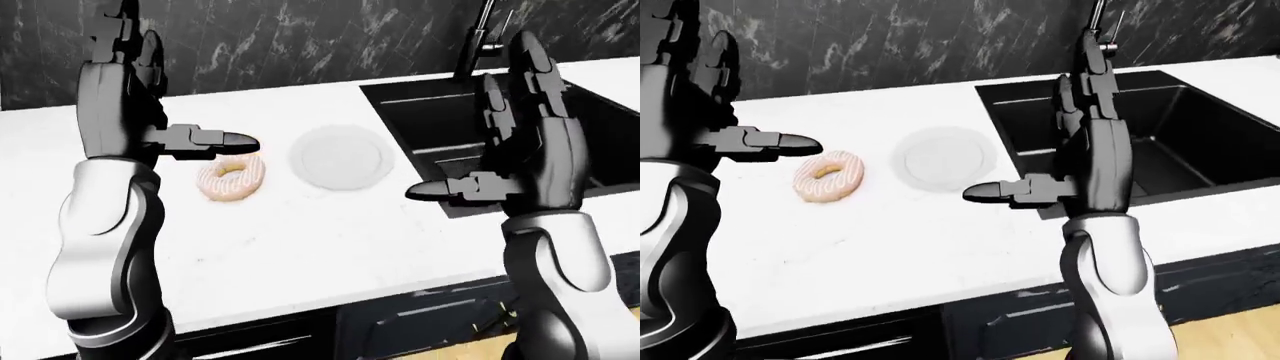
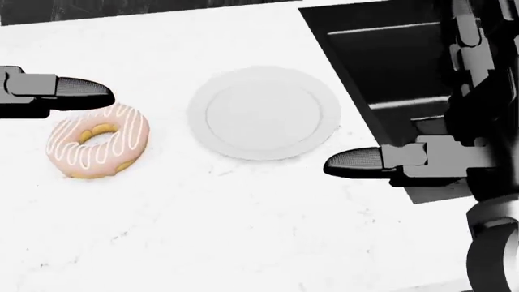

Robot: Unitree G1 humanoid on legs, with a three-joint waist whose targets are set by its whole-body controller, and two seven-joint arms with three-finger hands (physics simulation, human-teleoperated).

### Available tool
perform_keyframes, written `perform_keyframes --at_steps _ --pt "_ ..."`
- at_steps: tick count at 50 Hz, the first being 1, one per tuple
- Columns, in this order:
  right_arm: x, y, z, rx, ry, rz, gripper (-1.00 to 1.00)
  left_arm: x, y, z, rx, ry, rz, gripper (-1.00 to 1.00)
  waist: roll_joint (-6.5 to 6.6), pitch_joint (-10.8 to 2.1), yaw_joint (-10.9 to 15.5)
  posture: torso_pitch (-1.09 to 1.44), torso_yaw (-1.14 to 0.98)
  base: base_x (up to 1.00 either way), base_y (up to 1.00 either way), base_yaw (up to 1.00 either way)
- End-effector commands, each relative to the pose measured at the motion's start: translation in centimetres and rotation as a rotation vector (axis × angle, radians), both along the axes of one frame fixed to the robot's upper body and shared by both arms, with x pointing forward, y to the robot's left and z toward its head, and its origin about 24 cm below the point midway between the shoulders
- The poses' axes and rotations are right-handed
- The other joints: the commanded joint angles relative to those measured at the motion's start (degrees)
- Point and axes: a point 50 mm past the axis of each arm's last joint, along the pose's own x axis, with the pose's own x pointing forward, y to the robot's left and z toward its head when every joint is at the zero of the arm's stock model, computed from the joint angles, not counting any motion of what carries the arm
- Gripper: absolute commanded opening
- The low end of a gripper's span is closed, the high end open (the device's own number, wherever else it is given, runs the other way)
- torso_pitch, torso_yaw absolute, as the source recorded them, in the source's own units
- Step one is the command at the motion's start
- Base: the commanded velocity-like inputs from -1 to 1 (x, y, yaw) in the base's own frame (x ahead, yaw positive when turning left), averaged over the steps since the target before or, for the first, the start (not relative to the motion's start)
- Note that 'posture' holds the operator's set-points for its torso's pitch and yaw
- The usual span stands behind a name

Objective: Place the pastries on the plates.

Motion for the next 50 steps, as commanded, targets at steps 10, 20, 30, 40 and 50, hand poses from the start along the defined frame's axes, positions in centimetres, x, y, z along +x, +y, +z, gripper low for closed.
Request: perform_keyframes --at_steps 10,20,30,40,50 --pt "-0.2 0.1 0.5 -0.035 -0.052 -0.023 1.0 -0.7 -0.3 0.9 0.011 -0.067 -0.02 1.0 -0.38 0.35 0.46 0.0 0.0 0.0 0.0 -0.04" --pt "-0.2 0.3 0.4 -0.03 -0.044 -0.017 1.0 -0.8 -0.1 0.9 0.01 -0.065 -0.016 1.0 -0.82 -0.48 0.11 0.0 0.0 0.0 0.0 0.0" --pt "-0.4 -0.2 0.4 -0.021 -0.048 -0.033 1.0 0.9 0.2 2.6 -0.043 -0.009 -0.023 1.0 -0.64 -0.56 0.29 0.0 0.0 0.0 0.0 0.0" --pt "-0.9 -0.8 0.7 -0.011 -0.063 -0.04 1.0 2.9 1.7 5.9 0.082 0.062 0.021 1.0 -0.55 -0.44 0.23 0.0 0.0 0.0 0.0 0.0" --pt "-1.2 -0.8 0.9 -0.013 -0.078 -0.049 1.0 3.6 1.2 5.7 0.311 0.239 -0.061 1.0 -0.6 -0.37 0.33 0.0 0.0 0.0 0.0 0.0"
